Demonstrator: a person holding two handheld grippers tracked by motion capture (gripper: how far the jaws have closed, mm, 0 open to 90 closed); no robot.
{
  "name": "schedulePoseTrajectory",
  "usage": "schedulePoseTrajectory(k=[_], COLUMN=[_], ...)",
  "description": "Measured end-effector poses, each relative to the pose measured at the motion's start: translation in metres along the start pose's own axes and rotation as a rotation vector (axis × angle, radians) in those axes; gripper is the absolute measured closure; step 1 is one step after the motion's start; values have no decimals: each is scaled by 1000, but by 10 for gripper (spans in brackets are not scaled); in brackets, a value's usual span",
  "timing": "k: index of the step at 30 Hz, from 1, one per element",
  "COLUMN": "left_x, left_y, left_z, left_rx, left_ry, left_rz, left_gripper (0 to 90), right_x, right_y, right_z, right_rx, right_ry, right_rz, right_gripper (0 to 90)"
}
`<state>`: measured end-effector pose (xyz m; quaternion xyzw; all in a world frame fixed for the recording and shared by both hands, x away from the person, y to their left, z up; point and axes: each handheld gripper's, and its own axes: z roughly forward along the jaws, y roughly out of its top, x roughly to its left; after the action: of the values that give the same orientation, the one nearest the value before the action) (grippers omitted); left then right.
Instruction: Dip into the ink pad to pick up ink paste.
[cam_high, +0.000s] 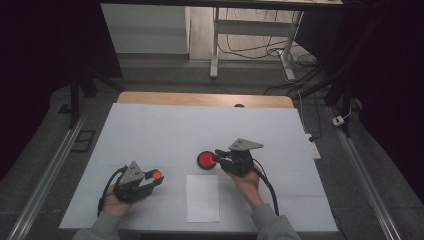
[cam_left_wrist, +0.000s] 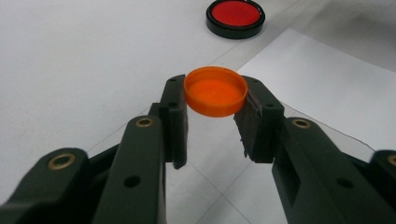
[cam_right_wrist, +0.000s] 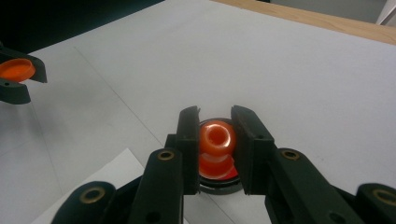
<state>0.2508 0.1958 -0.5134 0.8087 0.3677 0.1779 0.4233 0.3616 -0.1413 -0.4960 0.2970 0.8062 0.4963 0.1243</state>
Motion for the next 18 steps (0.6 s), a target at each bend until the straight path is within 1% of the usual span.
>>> schedulePoseTrajectory(k=[3, 18], left_x=[0, 0], left_y=[0, 0], left_z=[0, 1], left_rx=[1, 4], left_ry=[-1, -1], left_rz=[1, 3], left_gripper=[645, 645], right_x=[0, 3], right_y=[2, 6], right_z=[4, 20], right_rx=[-4, 36], right_ry=[3, 4], right_rz=[5, 0], right_gripper=[729, 729])
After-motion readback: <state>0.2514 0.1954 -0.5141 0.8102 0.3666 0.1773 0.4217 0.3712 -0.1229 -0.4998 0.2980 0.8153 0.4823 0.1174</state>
